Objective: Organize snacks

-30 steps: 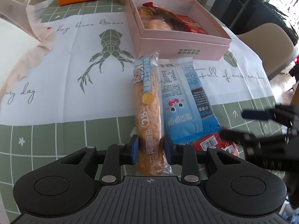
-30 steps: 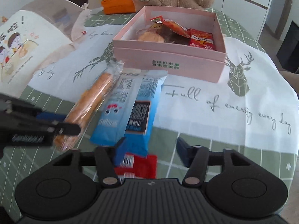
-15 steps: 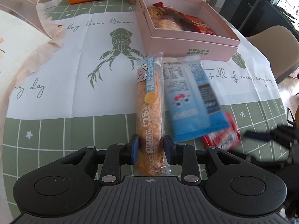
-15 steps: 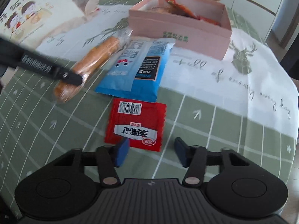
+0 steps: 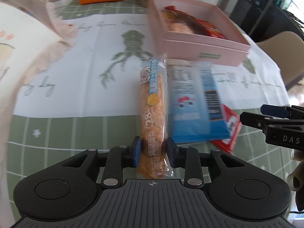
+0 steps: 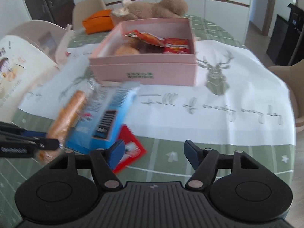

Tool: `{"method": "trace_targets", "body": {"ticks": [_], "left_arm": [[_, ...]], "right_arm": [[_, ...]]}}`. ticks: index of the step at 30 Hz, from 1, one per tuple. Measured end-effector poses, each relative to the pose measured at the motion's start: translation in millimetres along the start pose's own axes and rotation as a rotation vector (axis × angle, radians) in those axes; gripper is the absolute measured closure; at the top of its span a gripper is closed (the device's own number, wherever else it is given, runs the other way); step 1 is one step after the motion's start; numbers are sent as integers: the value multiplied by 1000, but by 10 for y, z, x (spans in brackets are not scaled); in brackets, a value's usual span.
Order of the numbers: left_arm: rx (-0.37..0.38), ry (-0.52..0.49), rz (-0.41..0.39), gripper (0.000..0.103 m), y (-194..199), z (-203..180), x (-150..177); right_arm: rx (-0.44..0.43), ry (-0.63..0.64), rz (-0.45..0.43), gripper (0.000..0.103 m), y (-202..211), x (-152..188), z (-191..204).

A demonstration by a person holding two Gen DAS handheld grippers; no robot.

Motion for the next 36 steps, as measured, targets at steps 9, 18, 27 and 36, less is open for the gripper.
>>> {"method": "trace_targets", "body": {"ticks": [9, 18, 27, 36], "left_arm": [[-32, 40, 7, 70, 49, 295, 2], [-16, 37, 7, 70, 37, 251, -9], [71, -34, 38, 70, -24, -233, 31], [117, 1, 35, 68, -81, -276, -40]], "right_arm": [[-27, 4, 89, 30, -623, -352, 698], [5, 120, 105, 29, -849, -444, 897], [-5, 93, 100, 85, -380, -328, 397], [12, 3, 49, 43, -144, -102, -40]]}}
Point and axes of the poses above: each gripper's, at about its wrist camera, not at the fingertips, and y roughly against the way its jaws point, z to its left, x to its underside, the point moved 7 cm from there along -y, roughly the way its jaws point
